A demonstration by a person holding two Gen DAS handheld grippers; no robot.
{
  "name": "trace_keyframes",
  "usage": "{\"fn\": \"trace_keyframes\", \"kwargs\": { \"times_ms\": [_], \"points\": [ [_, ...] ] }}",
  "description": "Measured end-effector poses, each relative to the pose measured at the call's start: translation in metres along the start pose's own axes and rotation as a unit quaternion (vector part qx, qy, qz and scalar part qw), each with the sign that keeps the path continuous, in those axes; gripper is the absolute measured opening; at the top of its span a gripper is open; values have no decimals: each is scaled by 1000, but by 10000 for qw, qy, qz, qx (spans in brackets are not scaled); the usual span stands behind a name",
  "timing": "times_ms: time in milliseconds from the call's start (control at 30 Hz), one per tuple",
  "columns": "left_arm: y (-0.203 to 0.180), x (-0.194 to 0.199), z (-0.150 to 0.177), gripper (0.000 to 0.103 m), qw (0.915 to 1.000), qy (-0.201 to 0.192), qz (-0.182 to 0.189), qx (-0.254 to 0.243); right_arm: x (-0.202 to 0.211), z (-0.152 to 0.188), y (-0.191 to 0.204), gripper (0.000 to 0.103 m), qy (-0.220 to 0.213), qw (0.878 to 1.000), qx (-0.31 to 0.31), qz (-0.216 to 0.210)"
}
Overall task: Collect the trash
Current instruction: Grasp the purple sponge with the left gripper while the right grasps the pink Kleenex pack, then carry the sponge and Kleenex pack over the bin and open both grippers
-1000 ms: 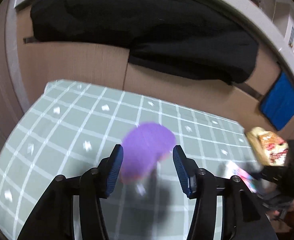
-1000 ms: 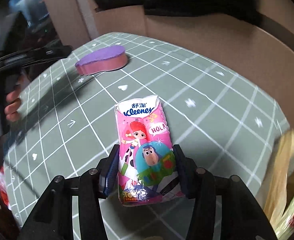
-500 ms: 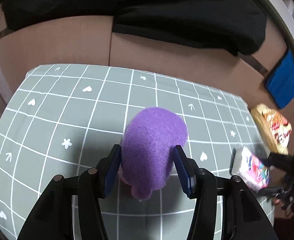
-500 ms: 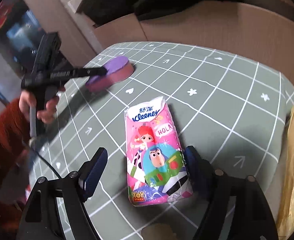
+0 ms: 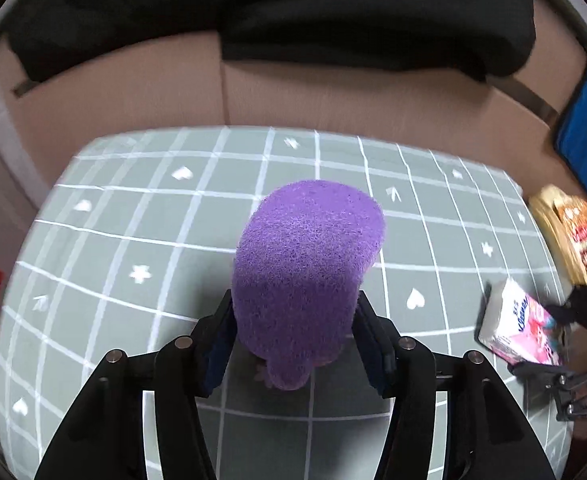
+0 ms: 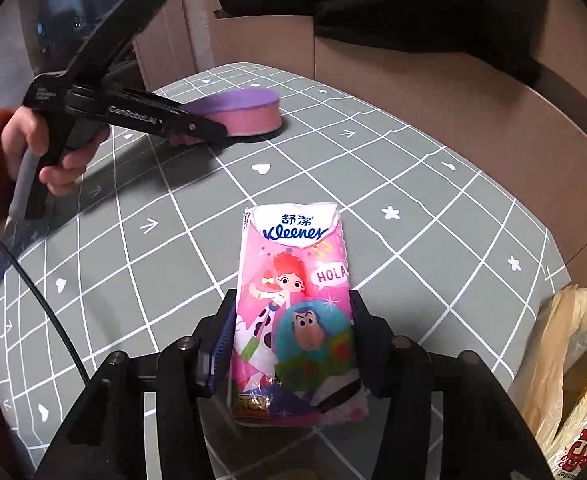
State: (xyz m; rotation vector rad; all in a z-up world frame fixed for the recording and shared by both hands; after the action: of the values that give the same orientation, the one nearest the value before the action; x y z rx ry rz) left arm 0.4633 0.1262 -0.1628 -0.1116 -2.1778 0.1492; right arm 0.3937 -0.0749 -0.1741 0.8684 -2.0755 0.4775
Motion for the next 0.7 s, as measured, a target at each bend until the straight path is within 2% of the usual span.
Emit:
{"fn": "trace_keyframes", "kwargs": {
  "times_ms": [33, 167, 300, 467, 700],
  "points": [
    [-3, 8, -1, 55, 9999, -124, -95, 64, 2, 0, -2, 43, -34, 10000, -41, 2],
    [-17, 43, -3, 55, 9983, -505, -20, 282, 24, -3, -8, 43, -311, 9993, -193, 108],
    [-45, 81, -7, 55, 9951, -963, 54, 222, 54, -6, -9, 43, -637, 9974, -259, 221],
    [-91, 138, -10, 55, 9885, -1473, 342, 72, 112, -8, -15, 43, -1148, 9913, -340, 542],
    [-161, 194, -5, 55, 9782, -1906, 805, -172, 200, 6, -40, 43, -1798, 9758, -727, 1007]
  ]
}}
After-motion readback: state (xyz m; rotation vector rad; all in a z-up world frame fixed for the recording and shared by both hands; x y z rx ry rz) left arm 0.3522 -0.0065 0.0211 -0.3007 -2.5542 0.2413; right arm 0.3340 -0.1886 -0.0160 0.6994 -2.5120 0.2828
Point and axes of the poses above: each gripper's, at about its wrist camera, not at the fingertips, and x roughly against the way its jaws point, y to its left, z to its underside, the point moved 2 cm from there along -x, roughly the way its jaws point, and after that the axes turned 8 degrees about x, right-handed, at the moved point
